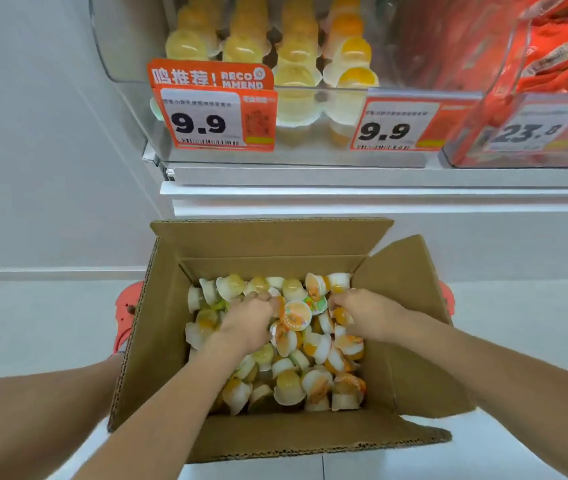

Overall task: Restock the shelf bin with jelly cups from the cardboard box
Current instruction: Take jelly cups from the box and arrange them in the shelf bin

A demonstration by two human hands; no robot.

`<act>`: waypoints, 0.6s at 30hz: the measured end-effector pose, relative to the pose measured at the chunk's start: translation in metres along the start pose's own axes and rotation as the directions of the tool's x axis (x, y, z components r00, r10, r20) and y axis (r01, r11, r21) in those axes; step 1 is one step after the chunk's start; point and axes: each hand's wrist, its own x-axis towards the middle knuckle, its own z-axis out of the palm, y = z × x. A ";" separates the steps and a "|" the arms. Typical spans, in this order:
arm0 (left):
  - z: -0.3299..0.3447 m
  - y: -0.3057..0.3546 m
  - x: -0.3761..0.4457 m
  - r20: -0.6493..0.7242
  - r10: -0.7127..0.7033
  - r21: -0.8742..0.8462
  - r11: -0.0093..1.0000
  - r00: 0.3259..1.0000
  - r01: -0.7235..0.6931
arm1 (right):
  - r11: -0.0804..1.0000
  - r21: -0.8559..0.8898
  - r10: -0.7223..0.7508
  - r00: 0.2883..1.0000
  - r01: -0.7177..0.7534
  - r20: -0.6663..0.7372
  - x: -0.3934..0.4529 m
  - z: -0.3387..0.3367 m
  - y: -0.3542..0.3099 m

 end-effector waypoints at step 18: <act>0.049 0.025 0.057 -0.160 0.002 -0.146 0.989 0.987 -0.026 | 0.952 -0.292 0.181 0.939 -0.092 0.294 0.057 0.059 0.009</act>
